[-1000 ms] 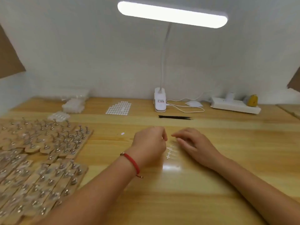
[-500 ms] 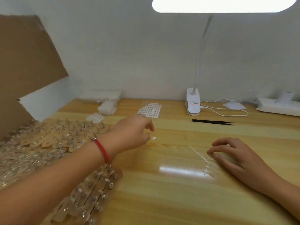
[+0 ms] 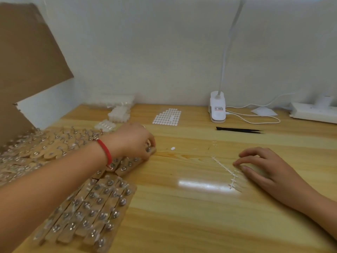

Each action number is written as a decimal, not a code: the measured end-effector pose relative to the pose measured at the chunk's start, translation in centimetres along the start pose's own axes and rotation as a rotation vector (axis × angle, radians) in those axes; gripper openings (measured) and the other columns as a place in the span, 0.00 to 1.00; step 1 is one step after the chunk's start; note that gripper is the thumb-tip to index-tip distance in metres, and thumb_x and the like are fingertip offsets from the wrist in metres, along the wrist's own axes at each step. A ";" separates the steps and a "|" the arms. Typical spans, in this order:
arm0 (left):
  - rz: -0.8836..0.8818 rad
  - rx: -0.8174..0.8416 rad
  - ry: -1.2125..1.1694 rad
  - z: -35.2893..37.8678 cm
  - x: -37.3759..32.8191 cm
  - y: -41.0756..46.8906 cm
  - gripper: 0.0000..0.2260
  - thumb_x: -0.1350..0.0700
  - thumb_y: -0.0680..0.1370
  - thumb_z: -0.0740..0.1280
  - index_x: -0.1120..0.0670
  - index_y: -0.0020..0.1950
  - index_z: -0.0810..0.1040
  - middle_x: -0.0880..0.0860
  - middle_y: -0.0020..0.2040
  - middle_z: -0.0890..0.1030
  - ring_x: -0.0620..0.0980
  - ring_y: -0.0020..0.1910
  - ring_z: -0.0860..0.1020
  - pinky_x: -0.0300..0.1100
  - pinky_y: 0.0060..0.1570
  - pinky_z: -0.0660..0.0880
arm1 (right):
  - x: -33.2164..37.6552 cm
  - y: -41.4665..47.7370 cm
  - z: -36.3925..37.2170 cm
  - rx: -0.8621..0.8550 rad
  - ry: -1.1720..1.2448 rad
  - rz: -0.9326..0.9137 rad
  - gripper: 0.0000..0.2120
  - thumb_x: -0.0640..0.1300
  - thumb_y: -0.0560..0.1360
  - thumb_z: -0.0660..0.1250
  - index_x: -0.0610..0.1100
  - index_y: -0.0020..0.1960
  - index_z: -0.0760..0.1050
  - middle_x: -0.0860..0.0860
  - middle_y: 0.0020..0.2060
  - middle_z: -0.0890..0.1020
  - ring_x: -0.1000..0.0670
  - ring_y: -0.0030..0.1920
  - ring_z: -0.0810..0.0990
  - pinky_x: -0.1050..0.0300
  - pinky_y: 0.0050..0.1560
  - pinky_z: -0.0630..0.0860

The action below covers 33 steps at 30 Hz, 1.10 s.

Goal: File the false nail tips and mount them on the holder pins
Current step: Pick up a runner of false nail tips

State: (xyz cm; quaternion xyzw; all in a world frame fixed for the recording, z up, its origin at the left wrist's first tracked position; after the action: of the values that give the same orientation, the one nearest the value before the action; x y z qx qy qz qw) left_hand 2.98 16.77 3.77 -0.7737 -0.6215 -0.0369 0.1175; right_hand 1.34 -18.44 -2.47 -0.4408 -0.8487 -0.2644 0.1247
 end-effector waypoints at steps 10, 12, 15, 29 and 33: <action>0.402 0.035 -0.403 -2.3 -11.5 -4.7 0.19 0.48 0.74 0.66 0.36 0.59 0.61 0.39 0.50 0.77 0.38 0.43 0.75 0.37 0.39 0.72 | -0.4 0.1 0.1 -0.001 -0.013 0.007 0.08 0.43 0.77 0.68 0.51 0.53 0.83 0.54 0.53 0.78 0.53 0.57 0.74 0.55 0.61 0.69; 0.501 0.017 -0.439 -2.6 -14.5 -5.6 0.19 0.48 0.75 0.65 0.38 0.60 0.59 0.41 0.51 0.77 0.41 0.43 0.75 0.39 0.40 0.71 | -0.4 0.1 0.1 -0.007 -0.015 -0.001 0.08 0.43 0.77 0.68 0.51 0.53 0.83 0.54 0.53 0.78 0.52 0.56 0.74 0.55 0.61 0.69; 0.574 -0.057 -0.443 -2.7 -18.4 -5.6 0.21 0.54 0.75 0.66 0.43 0.61 0.59 0.44 0.51 0.78 0.47 0.44 0.74 0.45 0.42 0.73 | -0.3 0.2 0.0 0.008 0.019 -0.001 0.07 0.43 0.77 0.68 0.49 0.53 0.83 0.53 0.53 0.78 0.52 0.57 0.73 0.56 0.61 0.68; 0.525 -0.242 -0.810 -3.9 -20.4 -5.4 0.20 0.42 0.72 0.69 0.42 0.60 0.66 0.39 0.51 0.78 0.38 0.49 0.76 0.43 0.49 0.76 | -0.1 0.1 -0.8 0.047 0.124 0.072 0.07 0.36 0.74 0.69 0.44 0.51 0.80 0.50 0.56 0.78 0.50 0.58 0.75 0.55 0.59 0.70; 0.292 -0.291 -1.408 -4.2 -17.0 -4.1 0.13 0.50 0.71 0.71 0.45 0.55 0.75 0.44 0.46 0.83 0.40 0.45 0.81 0.35 0.43 0.78 | -0.5 0.3 -1.9 0.097 0.338 0.221 0.04 0.38 0.76 0.69 0.44 0.48 0.81 0.50 0.54 0.81 0.53 0.55 0.79 0.57 0.60 0.74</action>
State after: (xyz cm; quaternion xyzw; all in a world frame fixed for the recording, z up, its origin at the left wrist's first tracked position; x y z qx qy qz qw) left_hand -4.42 0.39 4.90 -0.6967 -0.4293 0.4028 -0.4101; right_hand 1.80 -19.72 -1.04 -0.4741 -0.7738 -0.2782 0.3148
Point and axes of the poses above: each hand's wrist, its own y-axis towards the middle knuckle, its own z-axis out of the palm, x = y × z, the point moved 1 cm from there along y, towards the middle knuckle
